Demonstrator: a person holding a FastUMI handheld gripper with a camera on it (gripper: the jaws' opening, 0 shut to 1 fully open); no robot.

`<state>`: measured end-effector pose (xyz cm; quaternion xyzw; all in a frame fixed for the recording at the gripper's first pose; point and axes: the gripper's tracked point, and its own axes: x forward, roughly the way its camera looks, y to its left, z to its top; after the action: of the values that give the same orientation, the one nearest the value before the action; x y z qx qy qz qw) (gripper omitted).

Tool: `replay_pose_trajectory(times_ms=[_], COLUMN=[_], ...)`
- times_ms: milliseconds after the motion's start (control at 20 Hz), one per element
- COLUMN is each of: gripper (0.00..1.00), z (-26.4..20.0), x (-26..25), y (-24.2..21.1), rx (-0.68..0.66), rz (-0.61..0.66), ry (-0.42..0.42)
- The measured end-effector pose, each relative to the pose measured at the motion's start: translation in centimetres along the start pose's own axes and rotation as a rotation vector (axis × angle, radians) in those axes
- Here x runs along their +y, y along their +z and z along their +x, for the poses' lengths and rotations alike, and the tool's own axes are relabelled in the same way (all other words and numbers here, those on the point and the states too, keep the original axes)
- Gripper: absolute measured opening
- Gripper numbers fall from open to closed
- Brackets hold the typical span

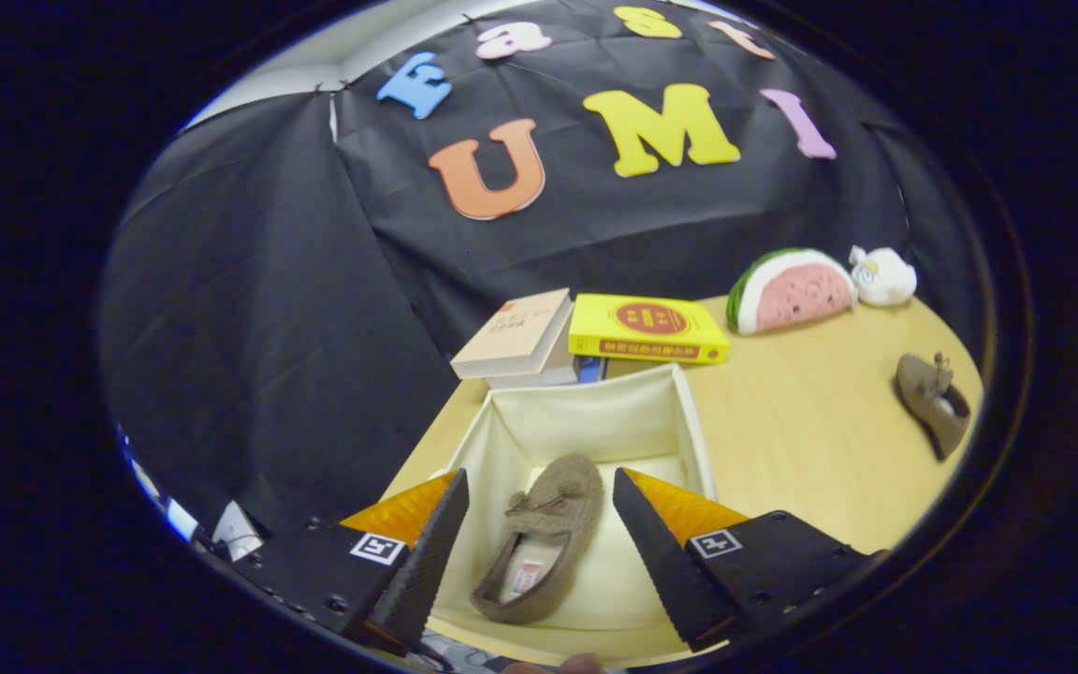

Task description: Open the storage box then place both shoes into the box .Put the left shoe in first, then the right shoe, with the right side of both shoes facing outward in a uniform manner.

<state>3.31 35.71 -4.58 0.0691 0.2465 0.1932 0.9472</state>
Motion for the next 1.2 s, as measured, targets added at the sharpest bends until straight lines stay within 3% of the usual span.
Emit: replay_pose_trajectory(times_ms=[300, 600, 800, 1050, 1200], gripper=[0.96, 0.96, 0.96, 0.96, 0.96], z=[-5.2, -9.8, -12.7, -16.8, -16.9], x=[-5.2, -15.2, -24.5, -40.1, -46.8], y=[3.8, 6.9, 7.2, 7.3, 5.1], rx=[-0.127, -0.175, -0.19, -0.161, -0.085], rz=[-0.184, -0.198, -0.198, -0.135, -0.09], ry=[0.019, -0.019, -0.103, -0.292, -0.355])
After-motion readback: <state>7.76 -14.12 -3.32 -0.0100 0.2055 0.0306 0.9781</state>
